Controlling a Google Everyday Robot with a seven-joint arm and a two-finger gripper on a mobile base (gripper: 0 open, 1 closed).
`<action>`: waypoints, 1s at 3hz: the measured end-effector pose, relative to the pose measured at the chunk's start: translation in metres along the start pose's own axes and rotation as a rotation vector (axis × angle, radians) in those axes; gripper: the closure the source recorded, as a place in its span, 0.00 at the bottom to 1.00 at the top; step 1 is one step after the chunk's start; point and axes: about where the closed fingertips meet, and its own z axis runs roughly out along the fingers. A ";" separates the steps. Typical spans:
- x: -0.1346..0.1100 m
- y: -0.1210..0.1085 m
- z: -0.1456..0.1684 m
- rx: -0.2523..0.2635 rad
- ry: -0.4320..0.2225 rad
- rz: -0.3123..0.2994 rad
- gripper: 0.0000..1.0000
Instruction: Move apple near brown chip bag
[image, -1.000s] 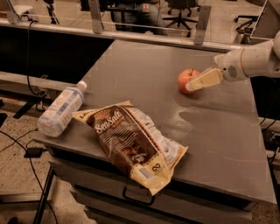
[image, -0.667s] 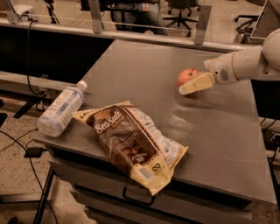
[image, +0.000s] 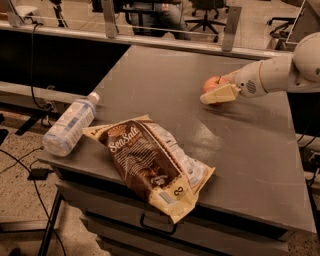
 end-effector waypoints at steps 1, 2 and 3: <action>0.000 0.001 0.003 -0.005 0.001 0.000 0.56; -0.005 0.002 0.001 -0.026 -0.004 -0.003 0.80; -0.022 0.010 -0.017 -0.073 -0.008 -0.019 1.00</action>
Offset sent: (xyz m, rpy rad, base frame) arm -0.0008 -0.0012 0.0241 0.0366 0.0167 0.0696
